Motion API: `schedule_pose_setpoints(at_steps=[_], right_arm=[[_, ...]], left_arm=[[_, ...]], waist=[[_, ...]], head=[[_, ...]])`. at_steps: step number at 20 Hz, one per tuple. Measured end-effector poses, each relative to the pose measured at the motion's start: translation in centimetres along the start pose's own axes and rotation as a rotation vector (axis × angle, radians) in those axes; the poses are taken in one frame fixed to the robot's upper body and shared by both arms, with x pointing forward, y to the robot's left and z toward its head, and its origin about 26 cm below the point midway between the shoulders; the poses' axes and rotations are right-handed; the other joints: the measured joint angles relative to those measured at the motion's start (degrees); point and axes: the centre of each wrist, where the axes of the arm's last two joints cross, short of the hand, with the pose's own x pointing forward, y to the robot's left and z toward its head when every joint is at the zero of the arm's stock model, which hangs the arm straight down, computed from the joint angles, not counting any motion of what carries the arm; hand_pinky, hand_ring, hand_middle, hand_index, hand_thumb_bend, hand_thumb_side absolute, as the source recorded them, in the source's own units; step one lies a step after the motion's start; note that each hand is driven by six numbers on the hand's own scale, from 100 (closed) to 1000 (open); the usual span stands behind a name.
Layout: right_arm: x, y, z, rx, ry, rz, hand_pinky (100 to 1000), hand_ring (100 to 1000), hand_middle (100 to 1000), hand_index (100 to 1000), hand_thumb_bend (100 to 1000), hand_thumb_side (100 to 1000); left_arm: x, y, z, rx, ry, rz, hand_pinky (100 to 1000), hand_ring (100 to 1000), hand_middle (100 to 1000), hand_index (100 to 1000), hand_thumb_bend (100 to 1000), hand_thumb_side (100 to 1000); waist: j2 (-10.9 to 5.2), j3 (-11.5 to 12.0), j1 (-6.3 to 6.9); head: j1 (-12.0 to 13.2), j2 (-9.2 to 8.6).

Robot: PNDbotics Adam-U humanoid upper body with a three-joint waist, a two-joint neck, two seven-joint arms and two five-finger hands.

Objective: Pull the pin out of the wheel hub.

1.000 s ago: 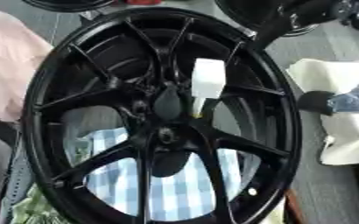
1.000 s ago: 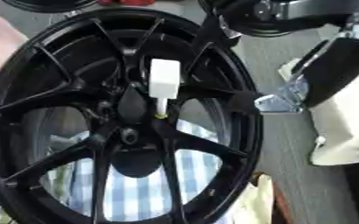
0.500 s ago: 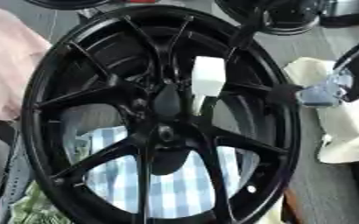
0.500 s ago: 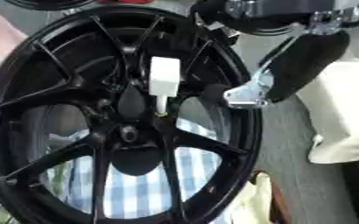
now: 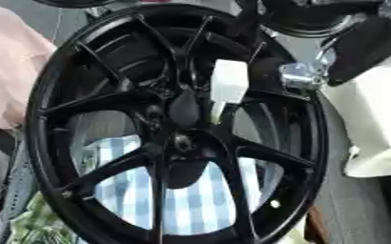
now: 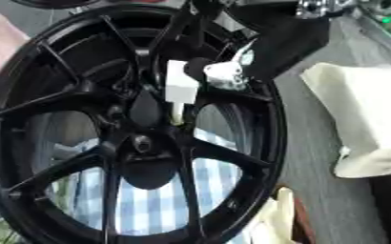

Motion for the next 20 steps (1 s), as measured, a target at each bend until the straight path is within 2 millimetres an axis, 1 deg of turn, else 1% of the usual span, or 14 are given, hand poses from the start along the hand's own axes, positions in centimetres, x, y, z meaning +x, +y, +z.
schedule_pose_setpoints(at_steps=[4,8,12,15,16,18,20], right_arm=[[-0.06,0.21,-0.64,0.029,0.030,-0.032,851,839,682,903,100,854],[0.06,0.27,-0.77,0.054,0.040,-0.052,869,899,752,914,100,835],[0.14,0.28,-0.79,0.072,0.037,-0.090,877,915,767,922,100,838],[0.19,0.32,-0.88,0.083,0.042,-0.119,878,917,768,923,100,805],[0.23,0.36,-0.96,0.087,0.043,-0.126,880,919,769,921,134,739],[0.29,0.46,-1.09,0.097,0.047,-0.137,881,920,768,922,156,712],[0.33,0.47,-1.16,0.100,0.051,-0.144,882,921,769,923,159,712]], left_arm=[[0.00,0.00,0.00,0.000,0.000,0.000,744,757,669,748,205,777],[0.00,0.00,0.00,0.001,0.000,0.001,744,757,669,748,205,777],[0.00,0.00,0.00,0.001,0.000,0.001,744,757,668,748,205,776],[0.00,0.00,0.00,0.001,0.000,0.002,744,757,668,747,204,777],[0.00,0.00,0.00,0.001,0.000,0.002,744,756,668,747,204,777],[0.00,0.00,-0.01,0.001,0.001,0.003,745,756,668,747,205,777],[0.00,0.00,-0.01,0.001,0.001,0.004,745,756,666,747,205,777]], waist=[[-0.03,0.1,-0.12],[-0.03,0.2,-0.24],[-0.03,0.2,-0.24],[-0.03,0.3,-0.24],[-0.03,0.3,-0.24],[-0.03,0.4,-0.25],[-0.03,0.5,-0.28]], head=[[0.0,0.41],[0.1,0.46],[0.1,0.48],[0.1,0.75],[0.1,0.90],[0.1,0.96],[0.0,1.03]])
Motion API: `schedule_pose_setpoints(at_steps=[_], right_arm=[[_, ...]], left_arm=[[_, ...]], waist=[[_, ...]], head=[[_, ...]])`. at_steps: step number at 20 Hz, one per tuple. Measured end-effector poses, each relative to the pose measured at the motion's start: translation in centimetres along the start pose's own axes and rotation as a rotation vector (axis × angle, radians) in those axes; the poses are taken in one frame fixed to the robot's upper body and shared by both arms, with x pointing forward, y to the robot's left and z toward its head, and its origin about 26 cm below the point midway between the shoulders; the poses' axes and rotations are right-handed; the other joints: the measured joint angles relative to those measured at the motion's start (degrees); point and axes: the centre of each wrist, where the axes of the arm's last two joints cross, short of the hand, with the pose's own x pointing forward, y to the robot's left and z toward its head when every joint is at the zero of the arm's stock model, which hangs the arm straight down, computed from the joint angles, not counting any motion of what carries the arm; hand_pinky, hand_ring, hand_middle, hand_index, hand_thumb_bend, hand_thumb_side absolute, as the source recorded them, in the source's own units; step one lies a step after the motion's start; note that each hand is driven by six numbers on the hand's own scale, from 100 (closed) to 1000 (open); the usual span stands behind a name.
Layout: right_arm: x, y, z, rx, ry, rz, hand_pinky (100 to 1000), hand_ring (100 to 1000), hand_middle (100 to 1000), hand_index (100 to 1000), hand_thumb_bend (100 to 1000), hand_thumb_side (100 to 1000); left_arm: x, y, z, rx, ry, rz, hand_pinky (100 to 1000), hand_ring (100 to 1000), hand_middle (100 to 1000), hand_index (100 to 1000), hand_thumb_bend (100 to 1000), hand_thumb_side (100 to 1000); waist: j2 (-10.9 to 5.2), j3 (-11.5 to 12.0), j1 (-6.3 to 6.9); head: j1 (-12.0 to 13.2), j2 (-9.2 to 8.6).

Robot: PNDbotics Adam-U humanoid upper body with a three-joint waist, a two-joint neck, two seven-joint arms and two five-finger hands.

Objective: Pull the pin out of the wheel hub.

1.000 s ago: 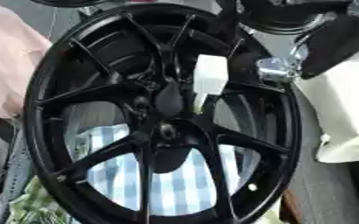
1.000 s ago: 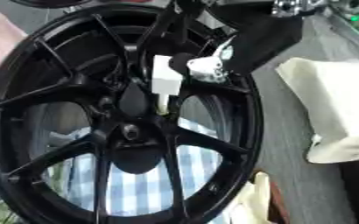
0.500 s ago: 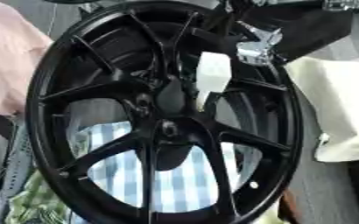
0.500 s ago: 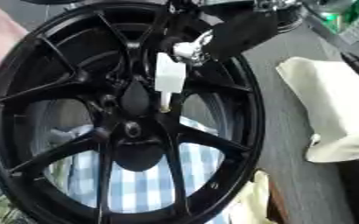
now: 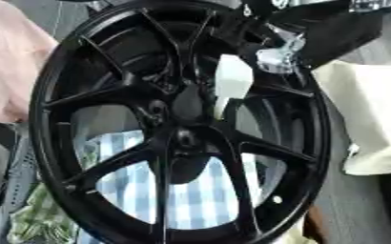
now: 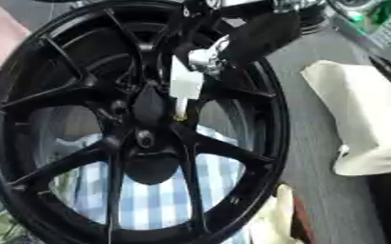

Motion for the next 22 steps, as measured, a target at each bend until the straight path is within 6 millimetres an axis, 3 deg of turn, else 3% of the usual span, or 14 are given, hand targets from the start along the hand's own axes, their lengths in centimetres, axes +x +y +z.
schedule_pose_setpoints(at_steps=[22], right_arm=[[-1.4,1.1,-1.3,0.016,0.047,0.015,891,937,784,931,179,729]], left_arm=[[0.0,0.0,0.0,0.000,0.001,0.001,747,755,661,737,201,784]], waist=[[0.40,0.5,-0.26]], head=[[-0.4,0.45]])
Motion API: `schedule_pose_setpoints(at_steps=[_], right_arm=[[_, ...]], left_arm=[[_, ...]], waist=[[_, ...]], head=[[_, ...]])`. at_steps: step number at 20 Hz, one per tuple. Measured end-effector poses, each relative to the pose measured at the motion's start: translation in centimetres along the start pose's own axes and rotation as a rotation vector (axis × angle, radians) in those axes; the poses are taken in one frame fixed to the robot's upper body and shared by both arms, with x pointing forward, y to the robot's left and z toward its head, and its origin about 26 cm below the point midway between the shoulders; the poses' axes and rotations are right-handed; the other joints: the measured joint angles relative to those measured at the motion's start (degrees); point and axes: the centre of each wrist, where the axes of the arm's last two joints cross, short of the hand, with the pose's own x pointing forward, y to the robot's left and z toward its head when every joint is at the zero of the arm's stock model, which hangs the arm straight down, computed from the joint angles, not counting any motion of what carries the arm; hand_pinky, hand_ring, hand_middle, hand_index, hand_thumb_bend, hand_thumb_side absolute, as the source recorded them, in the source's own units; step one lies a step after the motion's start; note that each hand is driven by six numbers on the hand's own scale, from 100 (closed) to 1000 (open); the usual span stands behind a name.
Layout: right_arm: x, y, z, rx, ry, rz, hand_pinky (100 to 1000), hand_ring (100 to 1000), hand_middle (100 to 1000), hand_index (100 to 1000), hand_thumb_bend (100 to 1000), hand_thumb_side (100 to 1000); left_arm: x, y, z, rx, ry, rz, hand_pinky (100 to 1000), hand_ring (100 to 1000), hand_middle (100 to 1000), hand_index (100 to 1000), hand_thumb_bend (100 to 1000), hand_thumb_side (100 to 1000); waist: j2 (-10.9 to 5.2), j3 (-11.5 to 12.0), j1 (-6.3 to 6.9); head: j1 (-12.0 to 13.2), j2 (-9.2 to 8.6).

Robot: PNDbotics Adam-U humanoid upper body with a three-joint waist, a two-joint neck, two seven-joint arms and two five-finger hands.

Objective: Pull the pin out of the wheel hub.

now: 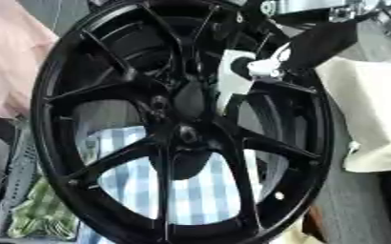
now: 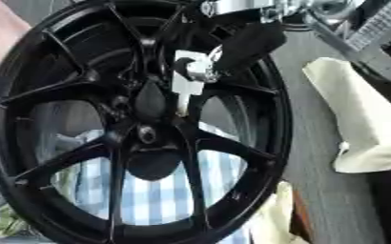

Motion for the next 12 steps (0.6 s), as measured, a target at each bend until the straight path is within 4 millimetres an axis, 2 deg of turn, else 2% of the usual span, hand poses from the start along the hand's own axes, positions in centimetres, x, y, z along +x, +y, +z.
schedule_pose_setpoints(at_steps=[12], right_arm=[[-0.75,0.81,-0.53,0.048,0.011,0.007,864,933,779,933,248,668]], left_arm=[[-0.09,-0.08,0.11,0.003,0.004,0.006,748,756,661,732,200,786]], waist=[[0.33,0.1,0.25]], head=[[-0.2,0.04]])
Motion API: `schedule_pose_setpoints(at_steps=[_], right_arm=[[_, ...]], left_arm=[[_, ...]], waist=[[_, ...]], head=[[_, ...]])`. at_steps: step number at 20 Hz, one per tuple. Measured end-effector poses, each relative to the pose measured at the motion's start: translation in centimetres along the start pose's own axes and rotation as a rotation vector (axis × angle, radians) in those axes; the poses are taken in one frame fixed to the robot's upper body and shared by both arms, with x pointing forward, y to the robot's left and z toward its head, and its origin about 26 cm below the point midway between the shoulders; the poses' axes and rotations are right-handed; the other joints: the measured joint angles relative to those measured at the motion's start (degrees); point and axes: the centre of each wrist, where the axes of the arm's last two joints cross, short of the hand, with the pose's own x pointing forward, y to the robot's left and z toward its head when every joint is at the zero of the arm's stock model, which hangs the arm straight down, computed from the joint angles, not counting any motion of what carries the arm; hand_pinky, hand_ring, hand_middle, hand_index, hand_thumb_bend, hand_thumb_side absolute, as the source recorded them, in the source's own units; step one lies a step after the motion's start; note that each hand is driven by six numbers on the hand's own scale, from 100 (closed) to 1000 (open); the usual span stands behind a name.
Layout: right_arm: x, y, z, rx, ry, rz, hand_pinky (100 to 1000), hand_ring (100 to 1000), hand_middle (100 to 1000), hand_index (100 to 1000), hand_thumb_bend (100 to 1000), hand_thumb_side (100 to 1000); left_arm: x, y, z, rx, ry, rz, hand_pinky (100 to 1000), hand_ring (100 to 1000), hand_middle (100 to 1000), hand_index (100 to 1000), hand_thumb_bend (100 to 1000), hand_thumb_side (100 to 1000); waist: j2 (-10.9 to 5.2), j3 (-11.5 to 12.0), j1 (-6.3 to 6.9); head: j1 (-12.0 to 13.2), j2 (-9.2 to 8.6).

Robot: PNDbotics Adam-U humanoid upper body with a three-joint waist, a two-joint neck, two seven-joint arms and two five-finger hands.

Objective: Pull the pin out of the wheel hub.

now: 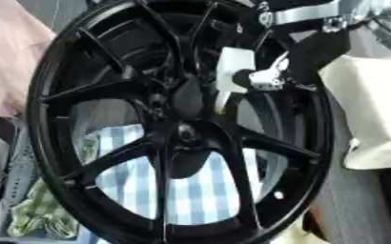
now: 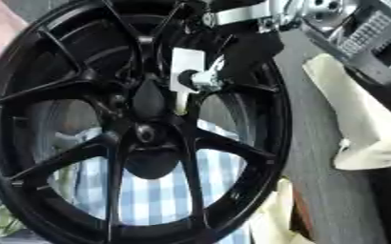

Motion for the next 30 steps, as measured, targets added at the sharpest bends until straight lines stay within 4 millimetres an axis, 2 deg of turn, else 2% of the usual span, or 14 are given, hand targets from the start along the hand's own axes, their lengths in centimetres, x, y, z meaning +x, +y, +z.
schedule_pose_setpoints(at_steps=[8,12,15,19,25,30], right_arm=[[-0.9,0.5,-0.5,0.019,0.032,-0.005,860,927,763,928,282,633],[-1.2,0.7,-0.9,0.031,0.037,-0.006,852,911,715,909,291,615],[-1.3,0.8,-1.0,0.034,0.037,-0.012,836,885,585,843,269,616],[-1.4,0.9,-1.2,0.011,0.034,-0.032,808,843,492,751,220,605],[-1.3,1.0,-1.4,-0.053,0.027,-0.096,773,800,422,653,100,581],[-0.9,1.1,-1.0,-0.085,0.010,-0.142,750,777,389,601,100,593]], left_arm=[[0.0,0.0,0.0,0.000,0.000,0.002,750,756,661,730,198,789],[0.0,0.0,0.0,-0.001,0.001,0.003,750,756,661,729,197,791],[0.0,0.0,0.0,-0.002,0.002,0.003,751,757,662,729,197,791],[0.0,0.0,0.0,-0.003,0.003,0.003,751,757,662,729,196,791],[0.0,0.0,0.0,-0.004,0.004,0.003,753,758,663,729,196,792],[0.0,0.0,0.0,-0.004,0.005,0.002,754,758,663,729,197,791]], waist=[[0.11,0.3,0.00],[0.18,0.5,-0.01],[0.26,0.7,-0.01],[0.27,0.7,0.02],[0.31,0.7,0.06],[0.33,0.6,0.08]], head=[[-0.5,0.20],[-0.6,0.43],[-0.7,0.44],[-0.9,0.45],[-0.9,0.47],[-0.9,0.49]])
